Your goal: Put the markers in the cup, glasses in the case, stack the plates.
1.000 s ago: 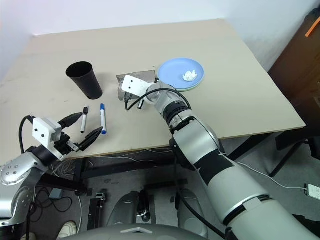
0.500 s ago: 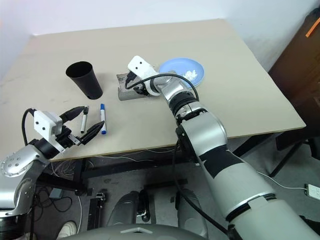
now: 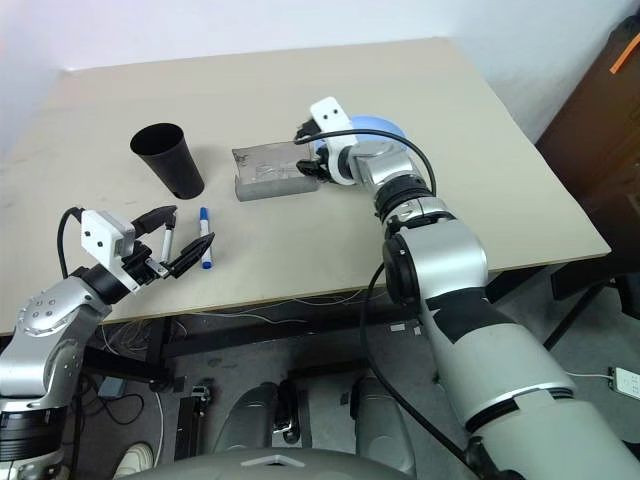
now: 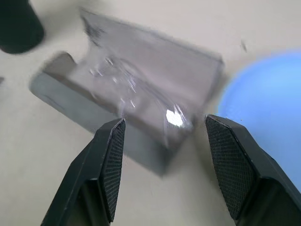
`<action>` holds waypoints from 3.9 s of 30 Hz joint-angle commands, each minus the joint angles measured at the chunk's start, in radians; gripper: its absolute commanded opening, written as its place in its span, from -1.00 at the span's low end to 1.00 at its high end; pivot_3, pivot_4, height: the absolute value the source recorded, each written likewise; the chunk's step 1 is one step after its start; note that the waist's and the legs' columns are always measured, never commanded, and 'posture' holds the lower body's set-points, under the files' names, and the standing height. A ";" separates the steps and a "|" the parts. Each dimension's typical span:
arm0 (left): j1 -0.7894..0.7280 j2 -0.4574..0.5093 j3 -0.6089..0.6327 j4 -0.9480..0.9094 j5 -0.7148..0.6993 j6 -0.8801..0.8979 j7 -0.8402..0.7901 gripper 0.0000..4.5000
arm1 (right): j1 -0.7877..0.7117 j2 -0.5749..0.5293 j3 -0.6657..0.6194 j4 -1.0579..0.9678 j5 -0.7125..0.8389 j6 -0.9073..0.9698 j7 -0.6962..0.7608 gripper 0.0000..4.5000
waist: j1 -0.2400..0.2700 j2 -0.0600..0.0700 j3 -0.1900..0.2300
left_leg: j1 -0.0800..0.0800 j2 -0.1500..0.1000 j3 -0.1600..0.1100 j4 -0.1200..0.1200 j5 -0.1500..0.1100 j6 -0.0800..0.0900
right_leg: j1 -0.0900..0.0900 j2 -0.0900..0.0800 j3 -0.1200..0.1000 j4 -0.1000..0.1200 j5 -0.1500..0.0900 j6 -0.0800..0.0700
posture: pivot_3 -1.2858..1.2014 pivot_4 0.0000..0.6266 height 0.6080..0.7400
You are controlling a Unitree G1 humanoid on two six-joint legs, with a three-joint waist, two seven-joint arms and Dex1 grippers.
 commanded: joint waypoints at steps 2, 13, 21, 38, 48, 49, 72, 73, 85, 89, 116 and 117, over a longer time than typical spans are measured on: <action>-0.029 -0.003 0.011 0.004 0.005 -0.028 0.001 0.97 | 0.003 -0.015 -0.024 -0.046 0.041 0.031 0.018 0.27 | -0.001 0.000 0.000 | 0.000 0.000 0.000 0.000 0.000 0.000 | 0.000 0.000 0.000 0.000 0.000 0.000 | 0.03 -0.52 1.00; -0.034 -0.005 0.029 -0.001 0.000 -0.019 0.014 0.97 | 0.035 -0.032 0.014 -0.093 0.056 -0.017 0.177 0.27 | 0.000 0.000 0.000 | 0.000 0.000 0.000 0.000 0.000 0.001 | 0.000 0.001 0.000 0.000 0.002 0.003 | 0.03 -0.52 1.00; -0.001 0.000 0.050 -0.014 -0.006 -0.025 0.009 0.97 | 0.217 -0.091 0.081 -0.357 0.097 -0.097 0.455 0.27 | 0.003 0.000 0.000 | 0.000 0.000 0.000 0.000 0.000 0.000 | 0.001 0.001 0.000 0.000 0.002 0.003 | 0.03 -0.52 1.00; -0.030 0.030 0.065 -0.031 -0.014 0.021 0.008 0.97 | 0.741 -0.226 0.223 -1.214 0.300 0.212 0.581 0.27 | 0.003 -0.001 0.000 | 0.001 0.000 -0.003 0.000 -0.001 -0.002 | -0.001 -0.001 0.000 0.000 0.001 -0.003 | 0.03 -0.52 1.00; -0.056 0.021 0.045 -0.005 0.000 0.024 0.007 0.97 | 0.721 -0.231 0.240 -1.233 0.343 0.228 0.530 0.27 | 0.008 -0.001 0.000 | 0.000 0.000 -0.002 0.000 -0.001 -0.001 | -0.001 -0.001 0.000 -0.003 0.001 -0.003 | 0.03 -0.52 1.00; -0.055 0.021 0.045 -0.003 0.002 0.021 0.006 0.97 | 0.722 -0.233 0.242 -1.233 0.346 0.229 0.528 0.27 | 0.009 -0.001 0.000 | 0.000 0.000 -0.002 0.000 -0.001 -0.001 | -0.001 -0.001 0.000 -0.003 0.001 -0.003 | 0.03 -0.52 1.00; -0.031 0.019 0.076 -0.015 -0.017 0.011 -0.012 0.97 | 0.716 -0.259 0.259 -1.221 0.381 0.215 0.543 0.27 | 0.010 -0.001 0.000 | 0.000 0.000 -0.002 0.000 -0.001 -0.001 | -0.001 -0.001 0.000 -0.003 0.001 -0.003 | 0.03 -0.52 1.00; -0.030 0.020 0.076 -0.017 -0.015 0.012 -0.009 0.97 | 0.716 -0.259 0.260 -1.222 0.382 0.217 0.543 0.27 | 0.010 -0.001 0.000 | 0.000 0.000 -0.002 0.000 -0.001 -0.001 | -0.001 -0.001 0.000 -0.003 0.001 -0.003 | 0.03 -0.52 1.00; -0.039 0.027 0.080 -0.016 -0.018 0.020 0.010 0.97 | 0.712 -0.254 0.258 -1.235 0.404 0.236 0.531 0.97 | 0.010 -0.001 0.000 | 0.000 0.000 -0.002 0.000 -0.001 -0.001 | -0.001 -0.001 0.000 -0.003 0.001 -0.003 | 0.03 -0.52 1.00; -0.042 0.027 0.077 -0.022 -0.014 0.026 0.017 0.97 | 0.708 -0.249 0.267 -1.222 0.393 0.222 0.509 0.97 | 0.010 -0.001 0.000 | 0.000 0.000 -0.002 0.000 -0.001 -0.001 | -0.001 -0.001 0.000 -0.003 0.001 -0.003 | 0.03 -0.52 1.00; -0.009 0.027 0.097 -0.047 -0.015 0.043 0.050 0.97 | 0.675 -0.237 0.287 -1.169 0.402 0.208 0.504 0.97 | 0.010 -0.001 0.000 | 0.000 0.000 -0.002 0.000 -0.001 -0.001 | -0.001 -0.001 0.000 -0.003 0.001 -0.003 | 0.03 -0.52 1.00; -0.010 0.026 0.096 -0.048 -0.015 0.044 0.051 0.97 | 0.673 -0.237 0.287 -1.166 0.403 0.207 0.506 0.97 | 0.010 -0.001 0.000 | 0.000 0.000 -0.002 0.000 -0.001 -0.001 | -0.001 -0.001 0.000 -0.003 0.001 -0.003 | 0.03 -0.52 1.00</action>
